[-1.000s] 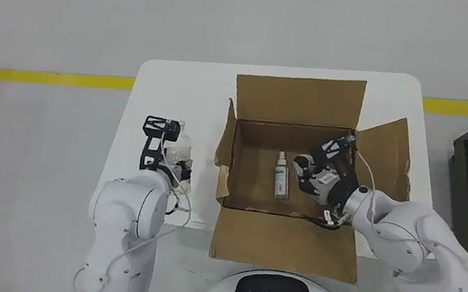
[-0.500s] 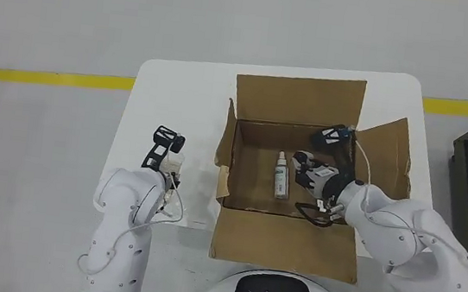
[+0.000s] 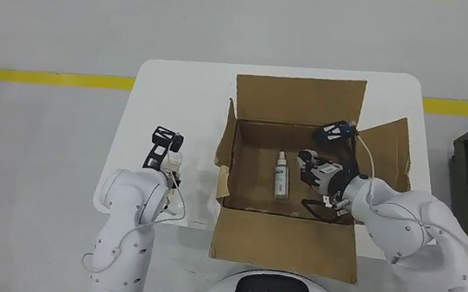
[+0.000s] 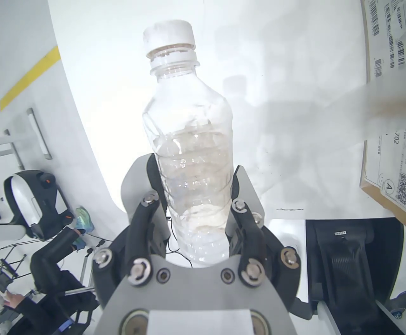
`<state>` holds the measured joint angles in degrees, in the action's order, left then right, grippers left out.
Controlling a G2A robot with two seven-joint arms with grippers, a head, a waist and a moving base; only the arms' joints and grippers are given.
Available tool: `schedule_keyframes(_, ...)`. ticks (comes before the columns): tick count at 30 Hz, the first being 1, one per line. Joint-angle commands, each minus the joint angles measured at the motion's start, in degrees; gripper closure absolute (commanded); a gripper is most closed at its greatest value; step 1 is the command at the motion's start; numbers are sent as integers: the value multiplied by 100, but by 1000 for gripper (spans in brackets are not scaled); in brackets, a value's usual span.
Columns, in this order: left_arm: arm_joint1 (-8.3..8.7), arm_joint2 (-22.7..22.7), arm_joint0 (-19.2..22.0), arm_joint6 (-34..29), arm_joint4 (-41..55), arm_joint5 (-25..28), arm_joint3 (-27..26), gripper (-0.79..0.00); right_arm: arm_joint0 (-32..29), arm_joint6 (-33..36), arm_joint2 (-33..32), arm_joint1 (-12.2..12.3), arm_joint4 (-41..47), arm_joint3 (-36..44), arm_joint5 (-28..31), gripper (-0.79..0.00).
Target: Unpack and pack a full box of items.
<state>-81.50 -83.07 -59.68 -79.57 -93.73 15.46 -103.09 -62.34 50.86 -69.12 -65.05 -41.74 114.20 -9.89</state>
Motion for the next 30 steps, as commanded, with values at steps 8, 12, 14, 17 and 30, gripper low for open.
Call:
schedule_keyframes(8,8,124,-65,36,162,-18,246,0,0,0,0,0,0,0,0,0)
schedule_keyframes(12,8,144,-2,-15,298,-125,488,0,0,0,0,0,0,0,0,0)
schedule_keyframes(14,12,116,27,-60,314,-234,599,0,0,0,0,0,0,0,0,0)
schedule_keyframes(17,13,63,80,-124,503,-348,693,-43,0,0,0,0,0,0,0,0)
schedule_keyframes(30,59,70,197,-126,707,-391,950,-785,0,0,0,0,0,0,0,0)
